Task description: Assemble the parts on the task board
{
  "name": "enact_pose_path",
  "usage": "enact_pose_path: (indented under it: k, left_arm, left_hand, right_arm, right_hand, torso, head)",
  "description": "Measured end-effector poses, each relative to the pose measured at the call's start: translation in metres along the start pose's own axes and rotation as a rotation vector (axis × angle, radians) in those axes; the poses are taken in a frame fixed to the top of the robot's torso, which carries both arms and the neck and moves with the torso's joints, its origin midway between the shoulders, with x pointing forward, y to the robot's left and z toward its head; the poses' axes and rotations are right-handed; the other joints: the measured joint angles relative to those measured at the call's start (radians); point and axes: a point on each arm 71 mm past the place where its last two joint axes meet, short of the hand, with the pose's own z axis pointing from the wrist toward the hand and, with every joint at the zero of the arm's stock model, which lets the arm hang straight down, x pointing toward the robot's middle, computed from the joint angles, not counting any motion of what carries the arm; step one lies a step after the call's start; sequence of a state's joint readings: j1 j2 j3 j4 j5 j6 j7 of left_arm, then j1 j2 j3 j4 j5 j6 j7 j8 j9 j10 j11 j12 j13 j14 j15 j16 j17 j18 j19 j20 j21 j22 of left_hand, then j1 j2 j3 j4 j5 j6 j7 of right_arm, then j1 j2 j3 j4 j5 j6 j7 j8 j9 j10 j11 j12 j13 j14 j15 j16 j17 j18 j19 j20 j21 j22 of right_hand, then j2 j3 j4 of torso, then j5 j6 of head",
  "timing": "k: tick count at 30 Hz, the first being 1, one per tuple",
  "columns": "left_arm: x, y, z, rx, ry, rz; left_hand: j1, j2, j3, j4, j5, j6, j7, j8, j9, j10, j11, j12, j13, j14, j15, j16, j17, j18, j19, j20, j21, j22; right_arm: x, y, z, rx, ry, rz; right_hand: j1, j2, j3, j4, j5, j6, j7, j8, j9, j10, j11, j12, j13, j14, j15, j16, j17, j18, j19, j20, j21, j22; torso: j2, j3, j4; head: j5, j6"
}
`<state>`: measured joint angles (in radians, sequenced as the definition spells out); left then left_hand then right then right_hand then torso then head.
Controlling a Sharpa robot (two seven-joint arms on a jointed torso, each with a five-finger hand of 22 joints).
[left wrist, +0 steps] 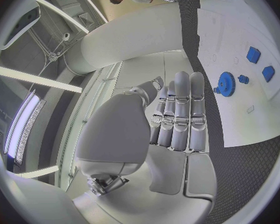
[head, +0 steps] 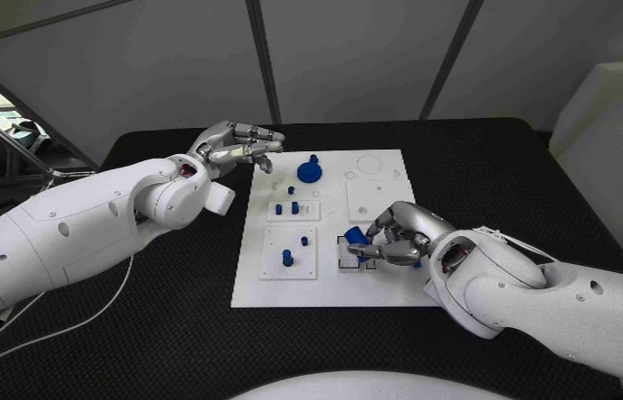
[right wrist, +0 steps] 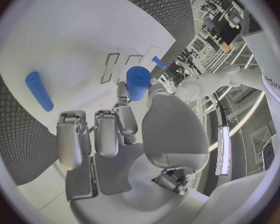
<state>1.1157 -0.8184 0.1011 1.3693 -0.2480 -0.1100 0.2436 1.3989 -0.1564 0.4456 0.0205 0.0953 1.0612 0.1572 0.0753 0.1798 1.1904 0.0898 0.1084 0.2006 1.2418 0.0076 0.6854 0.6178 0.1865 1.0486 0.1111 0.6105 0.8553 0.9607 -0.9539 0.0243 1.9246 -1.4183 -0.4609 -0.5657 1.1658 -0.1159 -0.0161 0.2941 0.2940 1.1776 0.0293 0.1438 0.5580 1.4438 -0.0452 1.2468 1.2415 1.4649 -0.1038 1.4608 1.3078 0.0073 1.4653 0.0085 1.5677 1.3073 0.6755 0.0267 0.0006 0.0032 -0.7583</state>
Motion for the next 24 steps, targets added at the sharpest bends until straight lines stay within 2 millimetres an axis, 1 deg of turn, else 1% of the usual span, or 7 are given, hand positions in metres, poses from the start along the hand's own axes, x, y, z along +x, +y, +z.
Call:
enact_pose_path:
  k: [3, 7, 14, 15, 19, 21, 24]
  left_arm:
    - [0.000, 0.000, 0.000, 0.000, 0.001, 0.000]
    - [0.000, 0.000, 0.000, -0.001, 0.002, 0.000]
    - [0.001, 0.000, 0.000, -0.002, 0.003, -0.001]
    - [0.001, 0.000, 0.000, -0.002, 0.004, -0.001]
    - [0.001, 0.000, 0.000, -0.002, 0.004, -0.001]
    - [0.001, 0.000, 0.000, -0.002, 0.005, -0.001]
    - [0.001, 0.000, -0.001, -0.003, 0.005, -0.001]
  left_hand:
    - [0.000, 0.000, 0.000, 0.000, 0.000, 0.000, 0.000, 0.000, 0.000, 0.000, 0.000, 0.000, 0.000, 0.000, 0.000, 0.000, 0.000, 0.000, 0.000, 0.000, 0.000, 0.000]
    - [0.000, 0.000, 0.000, 0.000, 0.000, 0.000, 0.000, 0.000, 0.000, 0.000, 0.000, 0.000, 0.000, 0.000, 0.000, 0.000, 0.000, 0.000, 0.000, 0.000, 0.000, 0.000]
    - [0.000, 0.000, 0.000, 0.000, 0.000, 0.000, 0.000, 0.000, 0.000, 0.000, 0.000, 0.000, 0.000, 0.000, 0.000, 0.000, 0.000, 0.000, 0.000, 0.000, 0.000, 0.000]
    - [0.000, 0.000, 0.000, 0.000, 0.000, 0.000, 0.000, 0.000, 0.000, 0.000, 0.000, 0.000, 0.000, 0.000, 0.000, 0.000, 0.000, 0.000, 0.000, 0.000, 0.000, 0.000]
    - [0.000, 0.000, 0.000, 0.000, 0.000, 0.000, 0.000, 0.000, 0.000, 0.000, 0.000, 0.000, 0.000, 0.000, 0.000, 0.000, 0.000, 0.000, 0.000, 0.000, 0.000, 0.000]
    - [0.000, 0.000, -0.003, 0.003, 0.000, 0.000, 0.000, 0.000, 0.000, 0.000, 0.000, 0.000, 0.000, 0.000, 0.000, -0.004, 0.000, 0.000, 0.000, 0.000, 0.000, 0.000]
    - [0.000, 0.000, -0.003, 0.003, 0.000, 0.000, 0.000, 0.000, 0.000, 0.000, 0.000, 0.000, 0.000, 0.000, 0.000, -0.004, 0.000, 0.000, 0.000, 0.000, 0.000, 0.000]
  right_arm:
    - [0.003, 0.002, 0.003, 0.002, 0.018, -0.001]
    - [0.005, 0.002, 0.006, 0.014, 0.031, -0.009]
    - [0.008, 0.002, 0.010, 0.029, 0.042, -0.020]
    - [0.009, 0.003, 0.011, 0.030, 0.043, -0.021]
    - [0.010, 0.004, 0.012, 0.034, 0.045, -0.027]
    - [0.010, 0.004, 0.013, 0.037, 0.042, -0.031]
    - [0.010, 0.003, 0.014, 0.042, 0.036, -0.037]
  right_hand:
    - [-0.045, 0.001, -0.004, 0.004, -0.010, 0.019, -0.012, -0.006, 0.011, 0.003, -0.003, -0.010, -0.004, 0.000, 0.000, 0.000, 0.000, 0.000, 0.000, 0.000, 0.000, 0.000]
    - [-0.082, -0.010, -0.004, 0.004, -0.010, 0.031, -0.017, -0.008, 0.018, 0.003, -0.003, -0.012, -0.006, 0.004, -0.004, 0.000, 0.000, 0.000, 0.000, 0.000, 0.000, 0.000]
    - [-0.101, -0.026, -0.004, 0.004, -0.019, 0.039, -0.017, -0.007, 0.024, 0.003, -0.003, -0.013, -0.006, 0.002, -0.006, 0.000, 0.000, 0.000, 0.004, -0.004, 0.000, 0.000]
    - [-0.108, -0.033, -0.004, 0.004, -0.033, 0.039, -0.017, -0.007, 0.026, 0.003, -0.003, -0.017, -0.007, 0.000, -0.007, 0.000, 0.000, 0.000, 0.004, -0.004, 0.000, 0.000]
    - [-0.144, -0.058, -0.020, 0.003, -0.149, 0.040, -0.019, -0.016, 0.037, 0.000, -0.007, -0.029, -0.014, 0.000, -0.007, -0.002, 0.000, 0.000, 0.000, -0.007, 0.000, 0.000]
    - [-0.159, -0.069, -0.038, 0.003, -0.174, 0.040, -0.019, -0.018, 0.041, 0.000, -0.007, -0.036, -0.018, 0.000, -0.007, -0.006, 0.000, 0.000, 0.000, -0.007, 0.000, 0.000]
    - [-0.179, -0.070, -0.098, 0.004, -0.181, 0.040, -0.019, -0.024, 0.050, 0.000, -0.007, -0.043, -0.022, 0.000, -0.007, -0.006, 0.000, 0.000, 0.000, -0.007, 0.000, 0.000]
  torso:
    - [0.000, 0.0000, 0.0000]
    - [0.000, -0.0001, -0.0002]
    - [0.000, -0.0001, -0.0011]
    - [0.000, -0.0001, -0.0011]
    - [0.000, -0.0001, -0.0011]
    - [0.000, -0.0001, -0.0011]
    - [-0.001, 0.0000, -0.0011]
  head:
    - [0.001, -0.001]
    - [0.002, -0.001]
    - [0.003, 0.000]
    - [0.003, 0.000]
    - [0.003, 0.001]
    - [0.003, 0.001]
    - [0.004, 0.001]
